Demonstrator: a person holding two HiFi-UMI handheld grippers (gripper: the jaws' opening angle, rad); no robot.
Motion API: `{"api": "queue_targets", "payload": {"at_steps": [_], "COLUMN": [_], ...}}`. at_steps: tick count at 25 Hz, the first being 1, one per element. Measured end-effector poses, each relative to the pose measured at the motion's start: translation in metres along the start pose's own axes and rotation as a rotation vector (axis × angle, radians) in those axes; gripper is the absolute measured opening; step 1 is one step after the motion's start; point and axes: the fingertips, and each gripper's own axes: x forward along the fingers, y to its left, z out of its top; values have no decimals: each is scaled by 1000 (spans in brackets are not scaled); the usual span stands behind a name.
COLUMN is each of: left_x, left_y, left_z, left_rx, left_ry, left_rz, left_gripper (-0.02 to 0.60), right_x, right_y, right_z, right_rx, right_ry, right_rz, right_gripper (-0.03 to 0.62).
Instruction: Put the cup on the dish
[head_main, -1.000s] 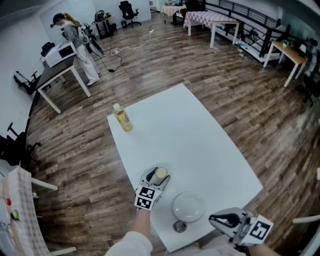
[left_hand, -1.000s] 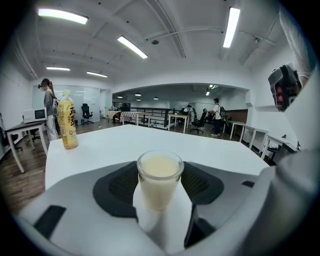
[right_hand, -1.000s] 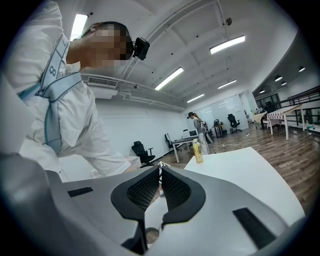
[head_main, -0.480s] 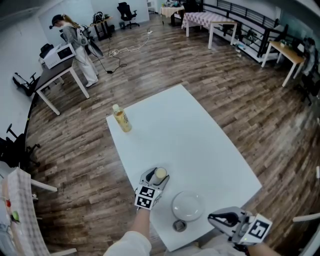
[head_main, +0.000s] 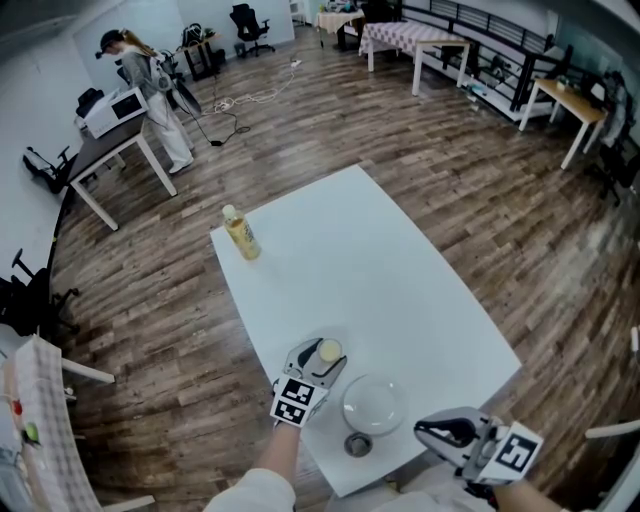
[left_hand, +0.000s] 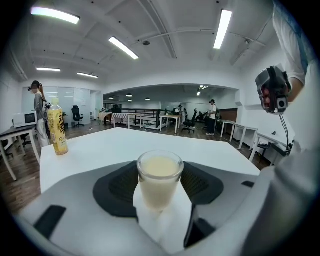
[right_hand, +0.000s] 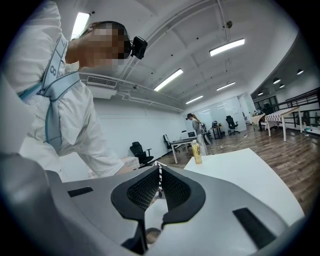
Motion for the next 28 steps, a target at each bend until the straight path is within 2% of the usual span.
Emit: {"api": "queue_targets", "payload": {"at_steps": [9, 23, 28], "left_x": [-4, 1, 2], "left_y": [-49, -140, -157], "left_z": [11, -5, -15], "left_rx": [31, 80, 93], "left_ry": [-21, 21, 47], "left_rz": [-97, -285, -315], "left_gripper": [264, 264, 264], "right_x": [-2, -21, -27], "right_y": [4, 14, 17], "right_z": [4, -1, -3], "right_rx": [-10, -8, -5], "right_ry": [-31, -34, -32], "right_rz": [-14, -44, -49], "right_gripper": [34, 34, 34]}}
